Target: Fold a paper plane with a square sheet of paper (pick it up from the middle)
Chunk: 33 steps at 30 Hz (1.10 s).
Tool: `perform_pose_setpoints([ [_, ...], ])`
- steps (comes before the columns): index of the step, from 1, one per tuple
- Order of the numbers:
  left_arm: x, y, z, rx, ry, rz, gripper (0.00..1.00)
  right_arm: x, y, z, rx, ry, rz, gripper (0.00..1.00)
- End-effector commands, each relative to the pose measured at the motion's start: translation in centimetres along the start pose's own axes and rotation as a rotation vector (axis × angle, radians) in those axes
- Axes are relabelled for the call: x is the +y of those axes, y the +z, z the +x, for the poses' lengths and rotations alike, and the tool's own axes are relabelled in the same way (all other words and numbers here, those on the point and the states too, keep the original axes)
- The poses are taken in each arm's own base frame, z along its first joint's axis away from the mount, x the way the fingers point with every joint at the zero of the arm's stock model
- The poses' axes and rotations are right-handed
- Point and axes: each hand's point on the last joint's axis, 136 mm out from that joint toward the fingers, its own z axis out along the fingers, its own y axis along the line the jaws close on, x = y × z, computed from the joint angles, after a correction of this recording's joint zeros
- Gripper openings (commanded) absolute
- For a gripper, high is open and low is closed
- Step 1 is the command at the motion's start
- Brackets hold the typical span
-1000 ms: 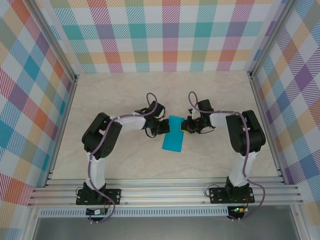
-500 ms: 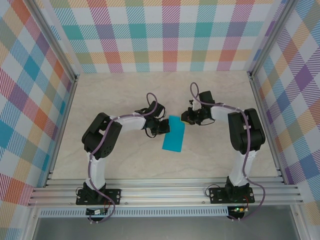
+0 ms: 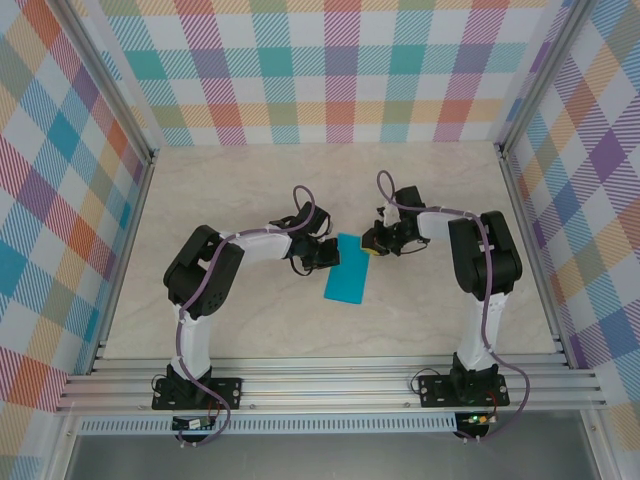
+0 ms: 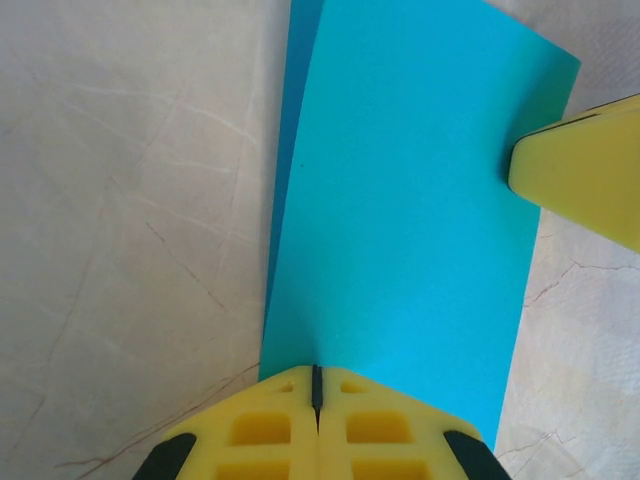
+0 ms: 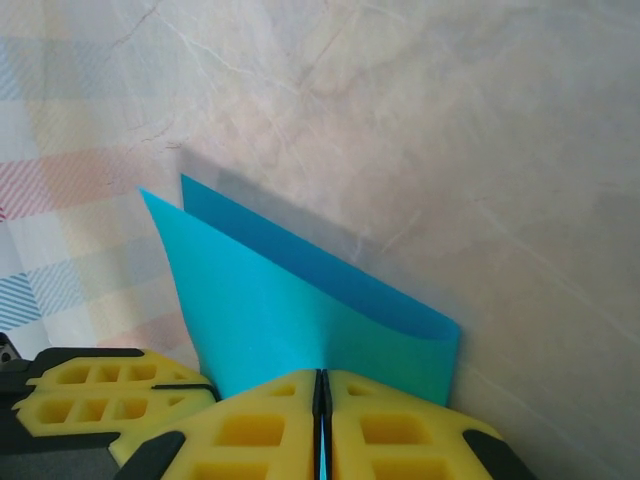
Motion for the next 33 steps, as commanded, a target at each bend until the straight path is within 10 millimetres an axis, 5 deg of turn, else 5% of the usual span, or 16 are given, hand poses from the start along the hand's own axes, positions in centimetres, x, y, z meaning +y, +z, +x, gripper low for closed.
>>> perform_pose_setpoints([
  [1, 4.0, 1.7, 4.5, 0.147, -0.037, -0.121, 0.0, 2.5, -2.0, -1.2, -0.031, -0.041, -0.052, 0.11],
  [8, 3.9, 1.7, 4.6, 0.151, -0.037, -0.118, 0.0, 2.2, -2.1, -2.7, -0.039, -0.013, -0.074, 0.11],
  [25, 4.0, 1.8, 4.7, 0.156, -0.036, -0.118, 0.0, -2.5, 0.3, -2.2, 0.012, 0.077, 0.07, 0.11],
  [33, 3.6, 1.6, 4.7, 0.156, -0.04, -0.102, 0.0, 1.2, -2.5, -3.3, -0.041, -0.002, 0.0, 0.13],
])
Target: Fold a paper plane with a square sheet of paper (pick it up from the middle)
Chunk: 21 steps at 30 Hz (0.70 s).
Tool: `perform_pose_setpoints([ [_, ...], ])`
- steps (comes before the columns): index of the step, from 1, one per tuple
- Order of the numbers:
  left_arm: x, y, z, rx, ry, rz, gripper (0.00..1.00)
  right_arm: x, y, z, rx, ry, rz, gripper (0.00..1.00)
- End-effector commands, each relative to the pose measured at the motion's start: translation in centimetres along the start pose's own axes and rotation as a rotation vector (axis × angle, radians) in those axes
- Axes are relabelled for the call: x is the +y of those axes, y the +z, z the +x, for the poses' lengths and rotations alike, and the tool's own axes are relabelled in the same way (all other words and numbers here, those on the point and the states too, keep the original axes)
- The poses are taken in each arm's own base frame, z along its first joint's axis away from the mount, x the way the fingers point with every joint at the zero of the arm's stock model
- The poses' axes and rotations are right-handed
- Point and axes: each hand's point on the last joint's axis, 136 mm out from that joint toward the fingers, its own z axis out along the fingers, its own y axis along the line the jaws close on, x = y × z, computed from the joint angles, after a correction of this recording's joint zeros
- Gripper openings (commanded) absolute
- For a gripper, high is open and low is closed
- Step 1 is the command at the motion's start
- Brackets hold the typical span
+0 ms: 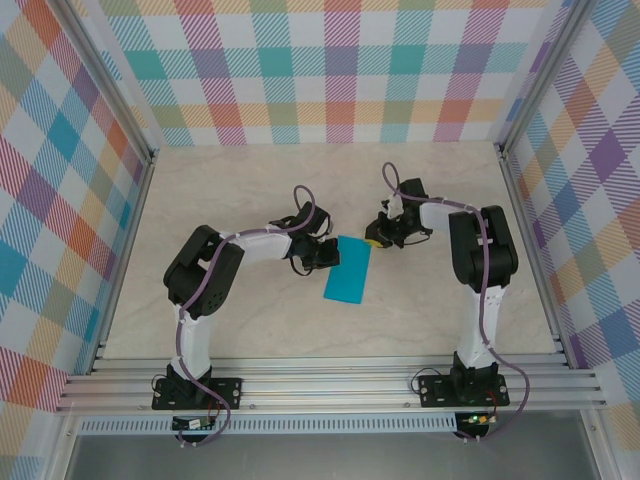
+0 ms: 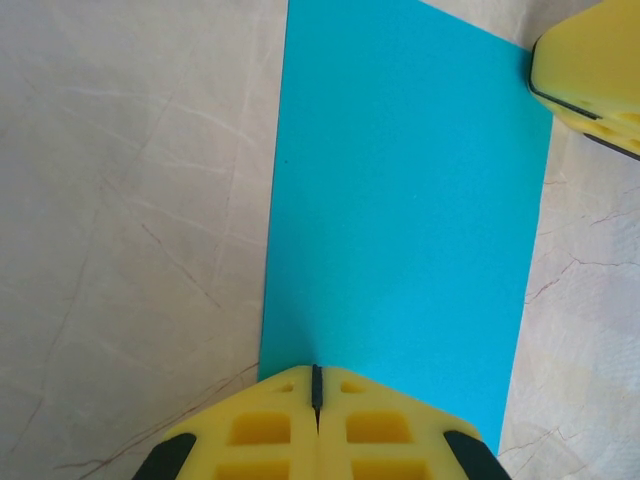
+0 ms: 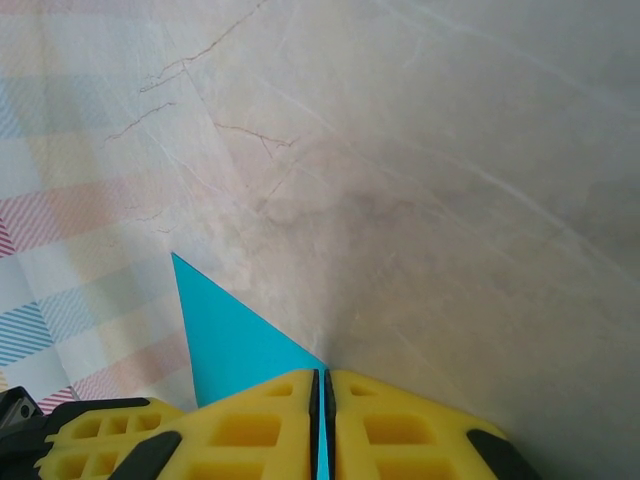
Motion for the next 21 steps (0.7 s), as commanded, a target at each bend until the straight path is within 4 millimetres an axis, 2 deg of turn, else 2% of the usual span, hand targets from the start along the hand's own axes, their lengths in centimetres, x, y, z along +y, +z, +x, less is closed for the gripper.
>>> perform_pose_setpoints([
  [1, 3.6, 1.6, 4.7, 0.152, -0.052, -0.103, 0.0, 2.3, -2.5, -0.7, -0.049, -0.059, -0.01, 0.13],
  [5, 3.4, 1.5, 4.7, 0.148, -0.058, -0.092, 0.0, 3.3, -3.0, -0.2, -0.057, -0.068, -0.057, 0.13],
  [10, 3.2, 1.5, 4.6, 0.145, -0.065, -0.083, 0.0, 2.2, -1.6, 0.6, -0.02, -0.024, -0.081, 0.13],
  [19, 3.0, 1.3, 4.9, 0.154, -0.092, -0.068, 0.0, -0.3, 0.3, 0.9, 0.024, 0.005, -0.019, 0.14],
  [21, 2.1, 1.3, 4.2, 0.124, -0.091, -0.029, 0.0, -1.0, 0.6, 1.1, 0.035, 0.01, 0.0, 0.14],
])
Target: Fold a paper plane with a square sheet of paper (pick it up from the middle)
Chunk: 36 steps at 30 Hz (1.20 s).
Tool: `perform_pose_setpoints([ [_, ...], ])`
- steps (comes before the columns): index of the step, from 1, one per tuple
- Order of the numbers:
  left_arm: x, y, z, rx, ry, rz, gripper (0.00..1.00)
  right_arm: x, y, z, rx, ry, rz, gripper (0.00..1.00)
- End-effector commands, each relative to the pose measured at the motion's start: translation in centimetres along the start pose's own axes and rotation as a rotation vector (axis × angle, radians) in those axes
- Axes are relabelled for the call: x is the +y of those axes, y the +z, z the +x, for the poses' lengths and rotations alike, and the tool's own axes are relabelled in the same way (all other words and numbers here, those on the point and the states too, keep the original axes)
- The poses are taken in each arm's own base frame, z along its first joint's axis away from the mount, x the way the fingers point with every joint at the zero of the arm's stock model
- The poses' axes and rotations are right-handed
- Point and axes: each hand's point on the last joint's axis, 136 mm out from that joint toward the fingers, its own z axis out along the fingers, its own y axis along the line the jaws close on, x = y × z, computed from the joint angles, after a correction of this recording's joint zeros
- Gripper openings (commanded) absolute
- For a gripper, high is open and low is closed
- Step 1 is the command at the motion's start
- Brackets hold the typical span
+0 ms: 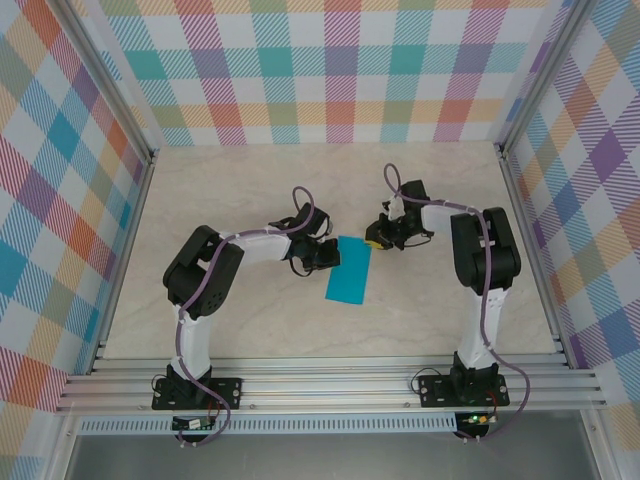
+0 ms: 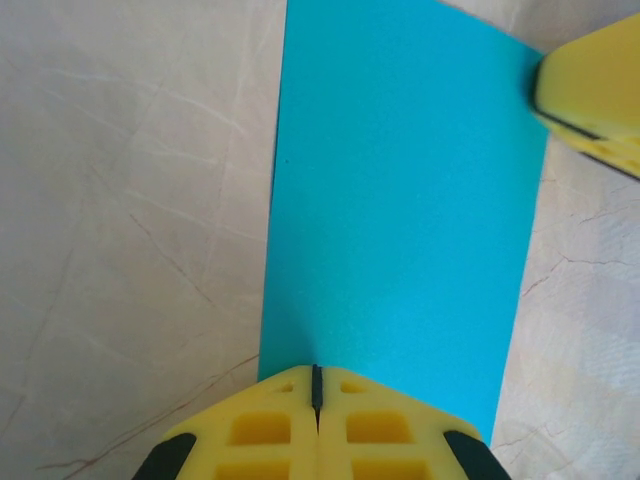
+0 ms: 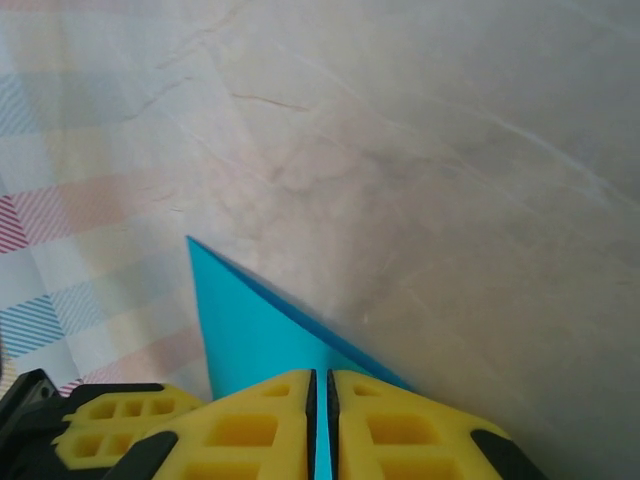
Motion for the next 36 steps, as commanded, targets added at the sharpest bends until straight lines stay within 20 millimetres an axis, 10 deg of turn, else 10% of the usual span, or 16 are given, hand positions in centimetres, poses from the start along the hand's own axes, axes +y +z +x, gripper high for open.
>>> perform_pose_setpoints([
  [1, 2.3, 1.1, 3.9, 0.12, -0.075, -0.054, 0.0, -1.1, 0.6, 0.4, 0.034, 0.008, 0.03, 0.14],
  [11, -0.4, -0.5, 3.7, 0.065, -0.139, 0.045, 0.0, 2.4, -3.4, 0.0, -0.012, -0.074, 0.043, 0.23],
  [17, -2.0, -3.9, 2.7, -0.047, -0.143, 0.058, 0.12, 2.3, -6.1, 3.4, -0.07, -0.053, 0.08, 0.39],
  [24, -1.0, -5.7, 2.3, -0.079, -0.184, 0.075, 0.28, 1.4, -5.6, 8.7, -0.064, -0.006, 0.102, 0.44],
  [36, -1.4, -5.6, 1.3, -0.076, -0.239, 0.158, 0.42, 2.3, -3.9, 11.2, -0.018, -0.006, 0.087, 0.46],
])
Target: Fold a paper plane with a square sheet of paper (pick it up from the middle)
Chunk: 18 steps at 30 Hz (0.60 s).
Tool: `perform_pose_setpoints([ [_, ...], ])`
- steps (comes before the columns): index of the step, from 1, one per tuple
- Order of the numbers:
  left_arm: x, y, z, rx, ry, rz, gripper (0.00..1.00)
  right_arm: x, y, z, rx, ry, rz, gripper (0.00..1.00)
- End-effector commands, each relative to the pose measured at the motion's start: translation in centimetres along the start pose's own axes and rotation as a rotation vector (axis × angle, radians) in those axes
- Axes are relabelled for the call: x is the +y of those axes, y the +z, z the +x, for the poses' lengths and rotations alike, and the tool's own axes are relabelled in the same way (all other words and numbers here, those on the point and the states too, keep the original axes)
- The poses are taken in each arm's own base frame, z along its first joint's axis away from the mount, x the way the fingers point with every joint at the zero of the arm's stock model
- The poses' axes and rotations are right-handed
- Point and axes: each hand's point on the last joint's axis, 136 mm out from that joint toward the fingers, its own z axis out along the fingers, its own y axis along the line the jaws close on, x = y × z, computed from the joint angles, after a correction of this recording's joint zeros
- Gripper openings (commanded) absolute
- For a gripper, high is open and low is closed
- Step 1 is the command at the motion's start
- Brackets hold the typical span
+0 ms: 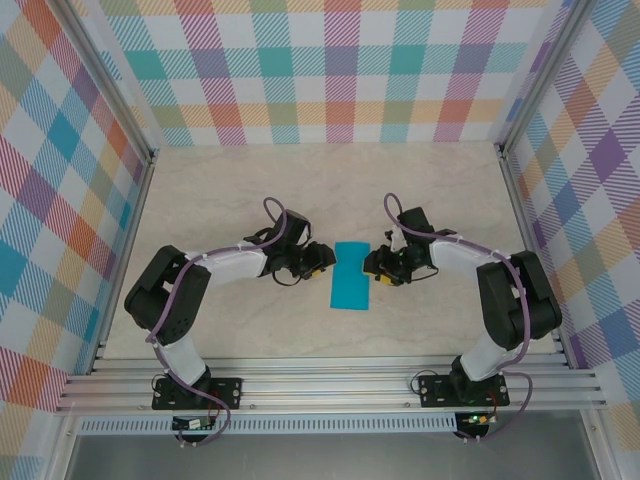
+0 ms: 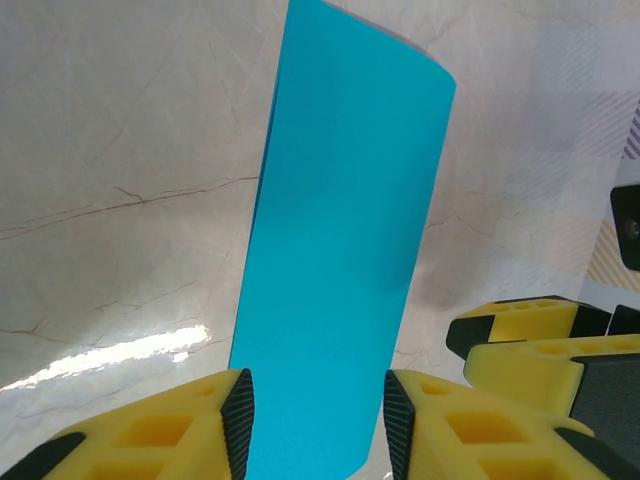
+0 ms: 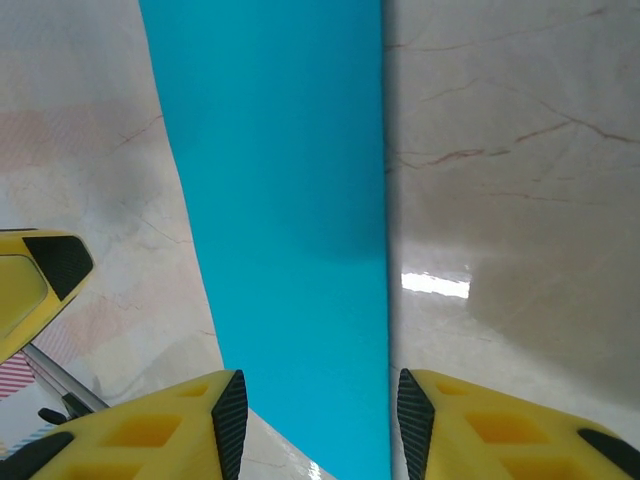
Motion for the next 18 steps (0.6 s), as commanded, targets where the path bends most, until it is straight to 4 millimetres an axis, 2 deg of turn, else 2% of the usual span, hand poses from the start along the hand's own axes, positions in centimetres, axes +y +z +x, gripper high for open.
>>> perform_pose_setpoints([
  [1, -0.6, 0.2, -0.2, 0.014, -0.016, 0.031, 0.42, 1.7, -0.4, -0.3, -0.016, -0.015, -0.049, 0.46],
  [5, -0.5, 0.8, 0.0, 0.035, -0.031, 0.039, 0.46, 1.6, -0.1, -0.3, -0.006, -0.014, -0.033, 0.43],
  [18, 0.2, 1.7, 0.4, 0.064, -0.044, 0.031, 0.47, 2.2, 1.7, 0.0, 0.047, -0.024, -0.032, 0.4],
])
